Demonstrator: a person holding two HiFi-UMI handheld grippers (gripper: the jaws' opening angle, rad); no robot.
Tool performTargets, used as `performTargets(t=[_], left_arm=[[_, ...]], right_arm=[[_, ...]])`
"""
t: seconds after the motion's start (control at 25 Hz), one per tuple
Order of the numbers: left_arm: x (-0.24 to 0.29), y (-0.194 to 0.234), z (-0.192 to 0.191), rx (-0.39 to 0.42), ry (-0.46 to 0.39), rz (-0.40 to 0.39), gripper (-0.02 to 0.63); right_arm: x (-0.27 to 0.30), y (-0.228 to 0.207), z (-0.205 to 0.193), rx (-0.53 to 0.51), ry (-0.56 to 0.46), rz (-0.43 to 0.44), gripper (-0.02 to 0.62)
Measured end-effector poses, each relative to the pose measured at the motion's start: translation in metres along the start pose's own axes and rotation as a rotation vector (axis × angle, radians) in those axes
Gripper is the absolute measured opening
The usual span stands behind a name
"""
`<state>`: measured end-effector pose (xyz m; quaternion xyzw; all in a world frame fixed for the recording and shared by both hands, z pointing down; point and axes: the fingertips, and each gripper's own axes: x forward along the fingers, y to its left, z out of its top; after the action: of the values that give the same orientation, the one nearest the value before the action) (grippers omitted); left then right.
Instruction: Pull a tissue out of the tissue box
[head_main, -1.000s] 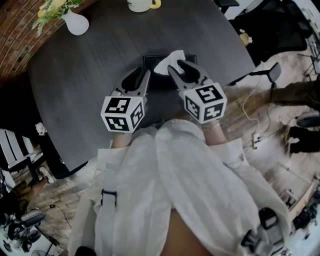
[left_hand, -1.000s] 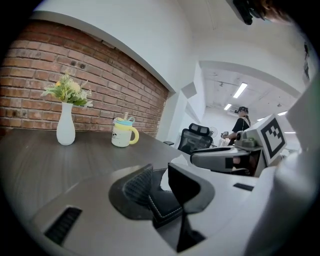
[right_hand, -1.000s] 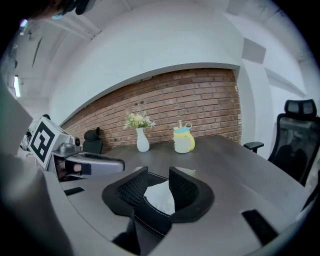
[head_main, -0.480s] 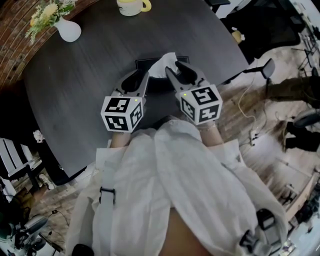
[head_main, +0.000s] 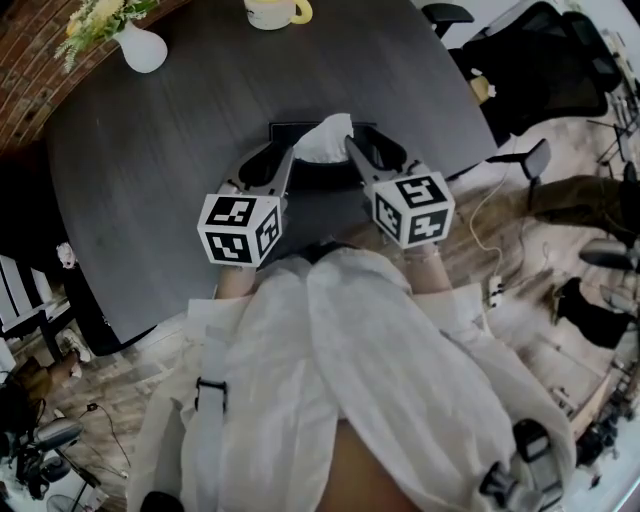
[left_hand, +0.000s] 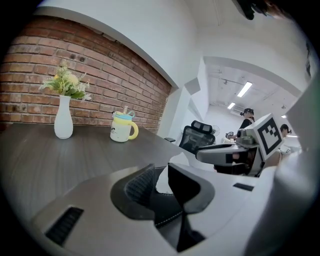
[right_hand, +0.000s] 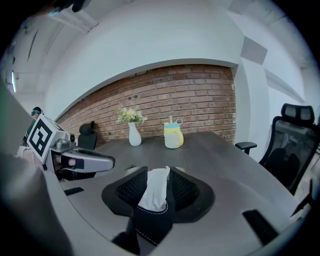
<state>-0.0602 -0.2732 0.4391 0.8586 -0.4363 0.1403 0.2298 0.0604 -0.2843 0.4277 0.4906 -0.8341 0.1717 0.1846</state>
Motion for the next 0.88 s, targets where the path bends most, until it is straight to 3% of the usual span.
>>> performTargets(t=[0.28,0.88], left_arm=[[0.001,0.005,-0.009,0.023,0.018,0.031,0.081],[0.008,0.025,-0.013,-0.050,0.025,0.042,0.081]], right_arm=[[0.018,-0.006,-0.005,-0.021,0.058,0.056,0.123],[0.062,-0.011,-0.014,-0.079,0.215,0.168,0.123]])
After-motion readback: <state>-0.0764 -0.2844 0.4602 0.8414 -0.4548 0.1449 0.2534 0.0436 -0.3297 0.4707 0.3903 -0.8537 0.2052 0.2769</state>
